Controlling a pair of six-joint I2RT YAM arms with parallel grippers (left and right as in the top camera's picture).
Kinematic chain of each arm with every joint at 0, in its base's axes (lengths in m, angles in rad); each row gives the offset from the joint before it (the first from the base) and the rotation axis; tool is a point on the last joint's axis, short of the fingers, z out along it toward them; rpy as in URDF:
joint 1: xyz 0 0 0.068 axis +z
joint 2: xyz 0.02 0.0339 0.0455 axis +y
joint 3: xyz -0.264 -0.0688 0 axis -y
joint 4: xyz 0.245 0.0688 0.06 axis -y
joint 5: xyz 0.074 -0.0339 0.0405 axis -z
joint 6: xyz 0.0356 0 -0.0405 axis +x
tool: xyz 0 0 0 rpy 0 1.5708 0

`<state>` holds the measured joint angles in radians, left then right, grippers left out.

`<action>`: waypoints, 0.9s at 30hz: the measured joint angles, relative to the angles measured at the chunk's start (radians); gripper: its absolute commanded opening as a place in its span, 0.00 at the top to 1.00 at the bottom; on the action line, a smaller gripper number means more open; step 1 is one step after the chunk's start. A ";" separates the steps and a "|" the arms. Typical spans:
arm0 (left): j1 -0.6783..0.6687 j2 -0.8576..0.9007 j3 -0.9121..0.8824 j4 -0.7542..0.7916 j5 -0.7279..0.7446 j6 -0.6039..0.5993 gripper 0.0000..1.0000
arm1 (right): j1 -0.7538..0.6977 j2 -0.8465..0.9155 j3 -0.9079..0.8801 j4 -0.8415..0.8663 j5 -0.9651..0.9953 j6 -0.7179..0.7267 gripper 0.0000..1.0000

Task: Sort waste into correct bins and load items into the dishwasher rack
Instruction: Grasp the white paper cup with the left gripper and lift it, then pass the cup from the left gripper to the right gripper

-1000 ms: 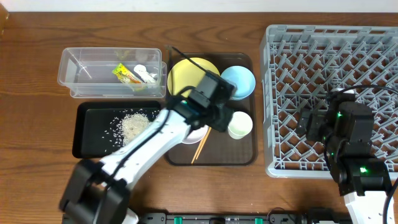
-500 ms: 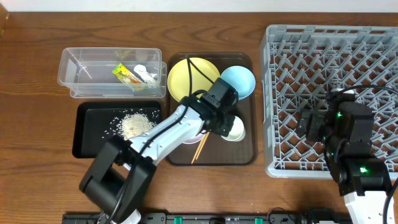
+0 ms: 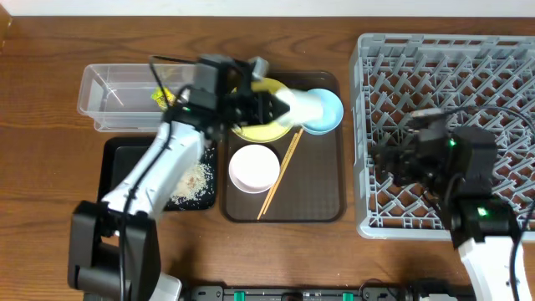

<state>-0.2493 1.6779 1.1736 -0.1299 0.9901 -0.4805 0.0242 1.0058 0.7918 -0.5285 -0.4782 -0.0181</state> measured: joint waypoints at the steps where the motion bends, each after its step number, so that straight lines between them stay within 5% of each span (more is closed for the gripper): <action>1: 0.011 0.007 0.000 0.011 0.051 -0.026 0.94 | 0.000 0.026 0.000 0.011 -0.073 -0.024 0.06; 10: -0.010 0.039 0.000 0.022 0.356 -0.150 0.94 | 0.016 0.249 0.001 0.287 -0.565 -0.121 0.06; 20: -0.069 0.039 0.000 0.023 0.403 -0.179 0.94 | 0.059 0.320 0.003 0.652 -0.730 0.010 0.09; 27: -0.074 0.039 0.000 0.023 0.411 -0.192 0.94 | 0.077 0.320 0.004 0.721 -0.761 0.101 0.15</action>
<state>-0.3229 1.7172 1.1732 -0.1074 1.4010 -0.6724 0.1013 1.3254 0.7956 0.1921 -1.2396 0.0830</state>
